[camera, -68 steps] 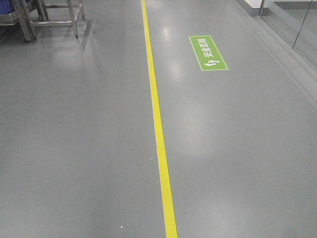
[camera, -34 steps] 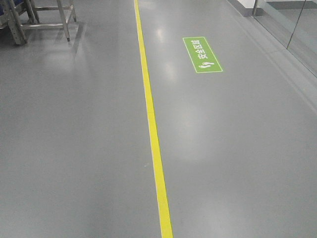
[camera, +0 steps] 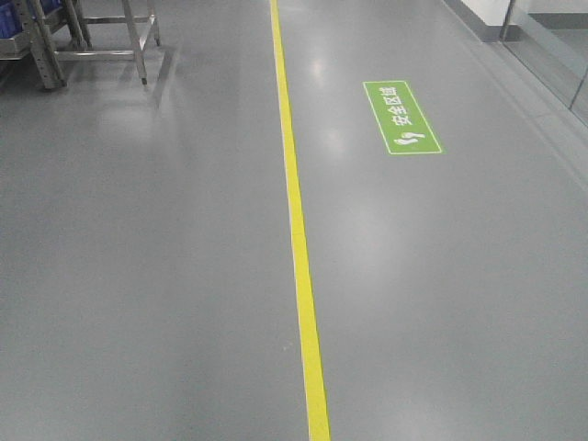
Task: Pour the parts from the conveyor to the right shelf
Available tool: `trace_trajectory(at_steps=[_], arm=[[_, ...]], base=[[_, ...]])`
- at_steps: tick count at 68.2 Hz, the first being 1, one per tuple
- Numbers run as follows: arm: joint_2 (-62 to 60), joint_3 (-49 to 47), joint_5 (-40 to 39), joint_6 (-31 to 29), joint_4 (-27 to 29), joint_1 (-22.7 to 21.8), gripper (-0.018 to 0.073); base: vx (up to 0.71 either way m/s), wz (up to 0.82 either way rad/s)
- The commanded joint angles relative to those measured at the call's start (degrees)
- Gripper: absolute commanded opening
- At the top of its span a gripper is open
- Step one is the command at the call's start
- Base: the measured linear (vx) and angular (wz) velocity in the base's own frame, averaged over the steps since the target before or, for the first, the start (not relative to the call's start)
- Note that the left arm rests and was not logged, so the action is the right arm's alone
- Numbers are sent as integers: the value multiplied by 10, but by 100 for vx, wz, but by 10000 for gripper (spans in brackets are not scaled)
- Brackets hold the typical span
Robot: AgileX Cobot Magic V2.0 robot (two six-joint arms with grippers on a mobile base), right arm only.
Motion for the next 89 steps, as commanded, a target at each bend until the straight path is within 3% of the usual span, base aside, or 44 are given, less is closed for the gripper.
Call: trace_trajectory(at_steps=[1, 89], arm=[[5, -17, -49, -4, 1, -2, -9], [5, -17, -49, -4, 1, -2, -9]], base=[[39, 13], [50, 0]])
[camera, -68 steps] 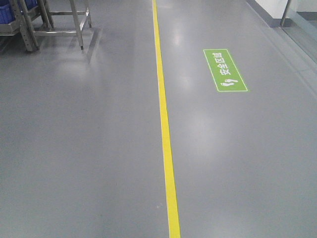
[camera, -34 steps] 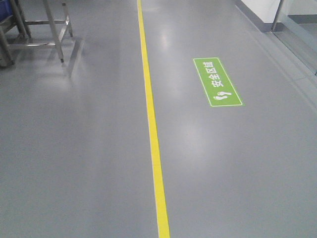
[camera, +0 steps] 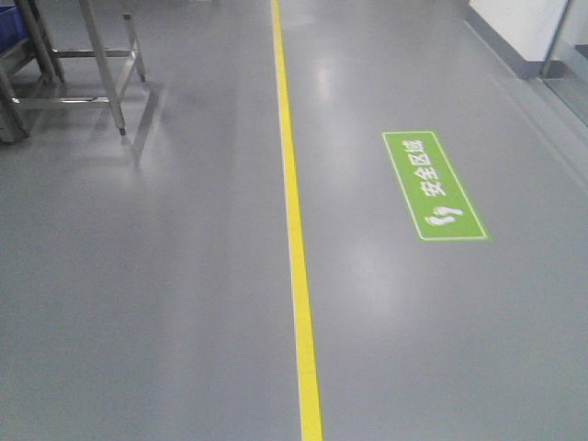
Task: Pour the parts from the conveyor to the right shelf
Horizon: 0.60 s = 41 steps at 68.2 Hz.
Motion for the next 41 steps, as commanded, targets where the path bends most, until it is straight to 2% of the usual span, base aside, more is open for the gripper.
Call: trace_trajectory(at_steps=[1, 23, 41], arm=[[5, -17, -49, -4, 1, -2, -9], [5, -17, -49, -4, 1, -2, -9], [5, -17, -49, -4, 1, -2, -9]], base=[[57, 26], [59, 22], [59, 4]])
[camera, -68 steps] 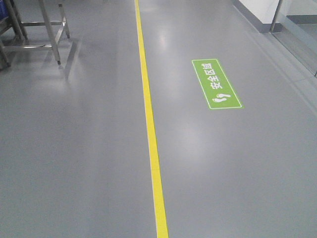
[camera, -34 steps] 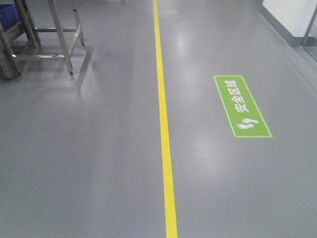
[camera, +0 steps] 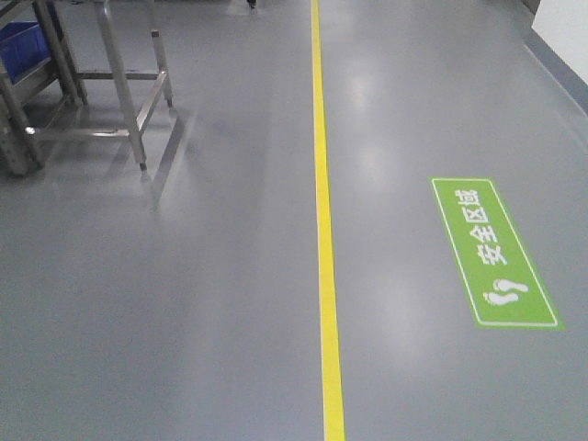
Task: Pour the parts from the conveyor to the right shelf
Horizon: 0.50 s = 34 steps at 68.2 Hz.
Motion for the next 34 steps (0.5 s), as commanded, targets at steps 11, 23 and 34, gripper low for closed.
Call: trace_trajectory(at_steps=[11, 23, 34], arm=[[5, -17, -49, -4, 1, -2, -9], [5, -17, -49, -4, 1, -2, -9], [5, -17, -49, -4, 1, -2, -9]], base=[[61, -12], [62, -14], [61, -11]])
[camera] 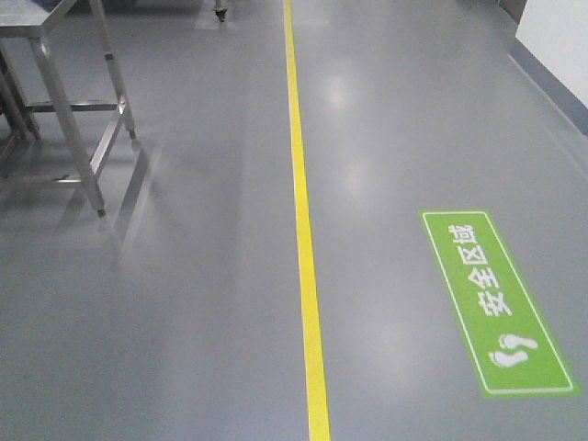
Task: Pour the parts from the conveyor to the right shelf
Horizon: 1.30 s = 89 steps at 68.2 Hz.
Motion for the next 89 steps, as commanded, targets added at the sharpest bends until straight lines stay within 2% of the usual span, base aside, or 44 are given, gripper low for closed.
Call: trace_trajectory(at_steps=[1, 89], arm=[[5, -17, -49, -4, 1, -2, -9], [5, -17, -49, -4, 1, -2, -9]], base=[[61, -6], [65, 0]])
